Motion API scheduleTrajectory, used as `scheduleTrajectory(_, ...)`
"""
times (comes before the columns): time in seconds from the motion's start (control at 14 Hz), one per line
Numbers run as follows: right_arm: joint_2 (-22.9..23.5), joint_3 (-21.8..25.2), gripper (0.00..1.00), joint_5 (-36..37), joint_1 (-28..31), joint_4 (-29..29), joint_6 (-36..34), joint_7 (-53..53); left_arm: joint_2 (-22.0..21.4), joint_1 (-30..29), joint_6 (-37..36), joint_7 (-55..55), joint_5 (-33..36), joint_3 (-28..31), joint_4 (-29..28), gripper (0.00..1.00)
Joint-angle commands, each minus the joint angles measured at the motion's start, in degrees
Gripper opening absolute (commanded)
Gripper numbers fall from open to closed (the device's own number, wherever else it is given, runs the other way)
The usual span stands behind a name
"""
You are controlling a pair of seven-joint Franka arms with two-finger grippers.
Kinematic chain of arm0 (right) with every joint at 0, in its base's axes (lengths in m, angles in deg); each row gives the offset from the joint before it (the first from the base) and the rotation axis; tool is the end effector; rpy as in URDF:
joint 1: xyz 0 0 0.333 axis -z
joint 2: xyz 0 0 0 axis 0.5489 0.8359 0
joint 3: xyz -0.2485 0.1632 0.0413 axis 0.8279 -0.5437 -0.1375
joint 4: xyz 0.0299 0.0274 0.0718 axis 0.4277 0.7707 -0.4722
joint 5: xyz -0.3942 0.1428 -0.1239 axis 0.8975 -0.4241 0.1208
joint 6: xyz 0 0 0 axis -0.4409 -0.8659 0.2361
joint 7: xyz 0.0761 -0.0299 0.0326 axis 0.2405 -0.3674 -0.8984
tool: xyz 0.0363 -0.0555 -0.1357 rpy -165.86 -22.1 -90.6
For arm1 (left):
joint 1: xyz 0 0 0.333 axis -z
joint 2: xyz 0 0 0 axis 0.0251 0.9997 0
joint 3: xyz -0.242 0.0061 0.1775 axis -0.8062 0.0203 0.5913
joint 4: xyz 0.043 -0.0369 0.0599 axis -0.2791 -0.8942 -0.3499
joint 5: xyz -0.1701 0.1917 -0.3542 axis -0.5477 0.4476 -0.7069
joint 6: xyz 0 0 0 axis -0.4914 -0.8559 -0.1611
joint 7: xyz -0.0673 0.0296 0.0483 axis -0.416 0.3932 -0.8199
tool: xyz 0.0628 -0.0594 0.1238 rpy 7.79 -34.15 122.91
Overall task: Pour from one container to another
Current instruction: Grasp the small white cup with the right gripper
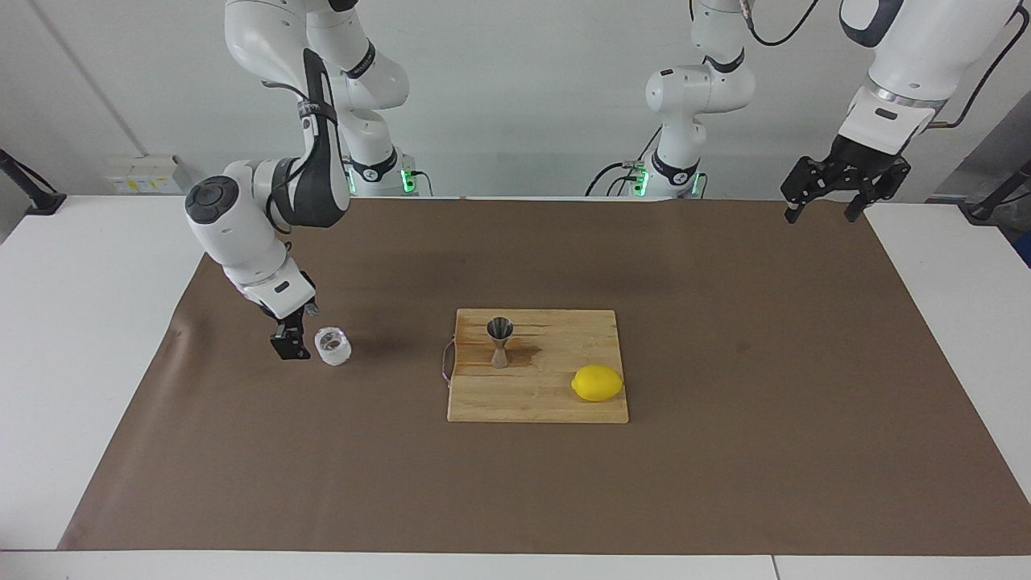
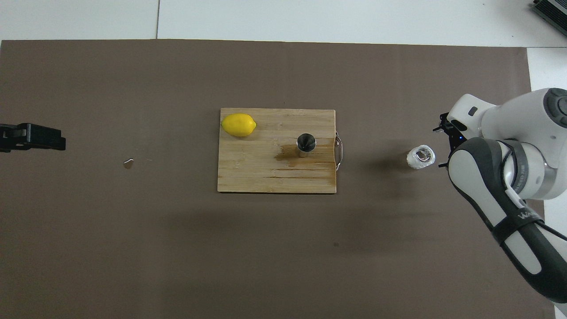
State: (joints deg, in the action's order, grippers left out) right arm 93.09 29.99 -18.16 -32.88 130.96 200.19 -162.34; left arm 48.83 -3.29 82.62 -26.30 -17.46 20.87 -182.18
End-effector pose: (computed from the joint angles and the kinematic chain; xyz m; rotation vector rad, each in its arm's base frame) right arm 0.6257 -0.0166 0.2822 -2.1088 -2.2955 -0.0601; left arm 0.5816 -0.0345 0.5834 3.1270 -0.0442 0.1060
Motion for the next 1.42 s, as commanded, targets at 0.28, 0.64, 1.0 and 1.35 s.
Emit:
scheduleTrajectory(0.28, 0.9, -0.1, 1.0, -3.0, 0.6, 2.5, 3.3, -6.3, -2.1, 0.3, -1.1, -0.1, -0.3, -0.2, -0.8, 1.0)
scheduleTrajectory(0.64, 3.9, -0.1, 1.0, -10.1, 0.7, 3.7, 7.5, -14.5, -2.7, 3.6, -1.1, -0.9, -0.3, 2.3, -2.1, 1.0)
scheduleTrajectory(1.0, 4.8, -0.1, 1.0, -14.0, 1.2, 4.8, 8.3, -16.4, -3.7, 4.3, -0.9, -1.0, -0.3, 3.4, -3.8, 1.0)
scheduleTrajectory(1.35, 6.1, -0.1, 1.0, -16.3, 1.8, 5.2, 8.3, -18.0, -3.7, 4.3, -1.3, -0.2, -0.3, 3.2, -3.6, 1.0)
